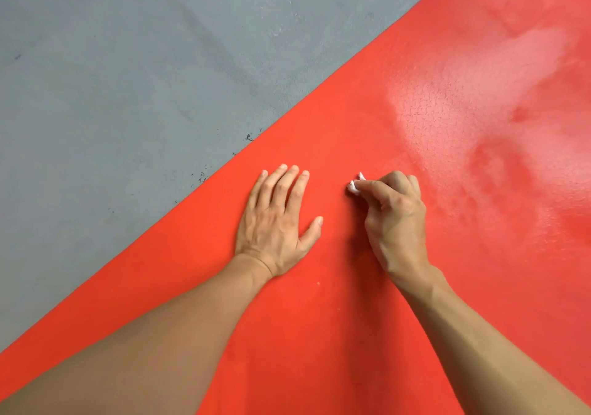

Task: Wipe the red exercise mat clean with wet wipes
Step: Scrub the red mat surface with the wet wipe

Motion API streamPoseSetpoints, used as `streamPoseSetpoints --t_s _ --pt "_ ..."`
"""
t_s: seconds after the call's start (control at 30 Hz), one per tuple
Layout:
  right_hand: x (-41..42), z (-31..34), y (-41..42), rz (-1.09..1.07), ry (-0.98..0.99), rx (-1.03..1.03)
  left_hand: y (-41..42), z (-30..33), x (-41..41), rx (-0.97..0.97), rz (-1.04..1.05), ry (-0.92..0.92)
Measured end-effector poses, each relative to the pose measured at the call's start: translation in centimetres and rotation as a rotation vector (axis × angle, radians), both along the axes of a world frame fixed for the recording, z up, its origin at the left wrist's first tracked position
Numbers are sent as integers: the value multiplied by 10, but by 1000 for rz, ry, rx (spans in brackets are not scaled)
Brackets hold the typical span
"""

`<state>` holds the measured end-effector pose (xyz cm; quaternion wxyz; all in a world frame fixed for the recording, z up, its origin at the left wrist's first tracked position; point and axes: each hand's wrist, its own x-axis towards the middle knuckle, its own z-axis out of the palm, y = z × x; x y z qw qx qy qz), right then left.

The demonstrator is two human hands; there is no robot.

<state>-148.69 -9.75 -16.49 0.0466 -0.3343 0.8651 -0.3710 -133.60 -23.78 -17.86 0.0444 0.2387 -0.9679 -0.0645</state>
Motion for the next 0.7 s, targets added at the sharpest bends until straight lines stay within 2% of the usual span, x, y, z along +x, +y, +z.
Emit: streamPoseSetpoints --t_s 0.07,0.17,0.23,0.37,0.4,0.47,0.53,0.6,0.63,0.7 --pt "23 3 -3 -44 -8 -6 0 -1 0 10 -13 1" --pt "51 5 -2 197 1 19 -2 1 2 18 -16 10" --pt "27 3 -3 248 31 14 -2 1 1 18 -17 7" --pt "-41 6 -6 -227 5 14 -1 3 0 26 -5 7" --pt "-38 8 -8 -262 10 15 -1 3 0 29 -6 8" --pt "-6 10 -13 -130 20 -8 -2 2 0 26 -14 9" --pt "36 11 -10 153 -4 -7 -3 1 1 23 -21 13" --pt "48 10 -2 333 -4 34 -3 1 1 27 -25 18" --pt "36 8 -2 340 6 34 -3 1 1 30 -26 16" --pt "-1 5 -8 178 43 24 -3 2 0 33 -25 4"
